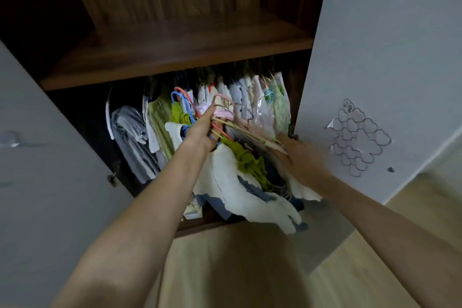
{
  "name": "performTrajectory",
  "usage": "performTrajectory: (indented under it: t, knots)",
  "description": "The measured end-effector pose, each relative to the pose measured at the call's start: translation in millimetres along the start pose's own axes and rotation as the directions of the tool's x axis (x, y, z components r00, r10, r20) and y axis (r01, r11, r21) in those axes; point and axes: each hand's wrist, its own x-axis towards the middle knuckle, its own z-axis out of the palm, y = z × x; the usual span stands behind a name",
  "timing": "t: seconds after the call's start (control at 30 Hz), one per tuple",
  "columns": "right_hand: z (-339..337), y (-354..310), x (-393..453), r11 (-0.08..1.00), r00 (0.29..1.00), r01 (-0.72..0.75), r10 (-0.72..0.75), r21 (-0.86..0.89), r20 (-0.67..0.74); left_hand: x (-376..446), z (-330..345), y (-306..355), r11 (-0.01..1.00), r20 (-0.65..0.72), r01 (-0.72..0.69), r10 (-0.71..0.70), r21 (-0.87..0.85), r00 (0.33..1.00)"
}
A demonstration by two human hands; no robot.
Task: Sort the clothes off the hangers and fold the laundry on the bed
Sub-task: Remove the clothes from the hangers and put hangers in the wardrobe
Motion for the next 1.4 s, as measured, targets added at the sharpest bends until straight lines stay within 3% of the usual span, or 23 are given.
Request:
performTrajectory:
  t: [0.07,0.2,0.4,0.53,0.67,0.83,0.97,1.17,1.3,1.4]
  knots:
    - [9.6,4.4,8.8,0.998,0.999,-0.02,0.022,0.054,-0.034,4.9,-8.8,0.3,0.999,-0.007,-0.007,0.007,-0.04,1.0]
    - [26.5,17.3,29.4,0.941,0.966,-0.225,0.249,0.253,-0.07,28.1,-33.2,-8.5,0.997,-0.03,0.056,-0.058,-0.061,0.998]
    - [54.0,25.1,59.4,0.824,0.843,-0.535,0.534,0.187,0.059,47.4,-58.3,-22.1,0.986,0.072,0.119,-0.128,0.121,0.989]
    - [81.0,19.1,67.8,0.734,0.762,-0.647,0.635,0.209,0.129,67.7,-76.8,-14.5,0.967,0.086,0.14,-0.161,0.215,0.983]
    - [106.6,8.0,78.6,0.677,0.716,-0.692,0.687,0.251,0.122,91.9,-97.2,-2.7,0.963,0.073,0.177,-0.195,0.204,0.978]
    - [120.2,-17.8,87.0,0.725,0.776,-0.622,0.62,0.294,0.114,109.8,-102.2,0.7,0.95,0.085,0.211,-0.236,0.231,0.968]
    - [133.8,-47.2,90.4,0.711,0.812,-0.582,0.537,0.395,0.229,117.2,-92.9,-5.4,0.936,0.109,0.244,-0.278,0.253,0.954]
    - [160.4,-60.7,88.1,0.831,0.896,-0.407,0.281,0.38,0.344,135.7,-86.3,-0.4,0.979,0.034,0.128,-0.135,0.158,0.99]
    - [175.2,-58.8,87.0,0.789,0.918,-0.345,0.171,0.508,0.359,150.2,-90.0,-7.9,0.98,-0.009,0.171,-0.171,0.106,0.985]
    - [184.6,-44.1,88.7,0.747,0.929,-0.333,0.154,0.576,0.338,155.3,-97.3,-20.9,0.976,0.054,0.206,-0.21,0.064,0.976]
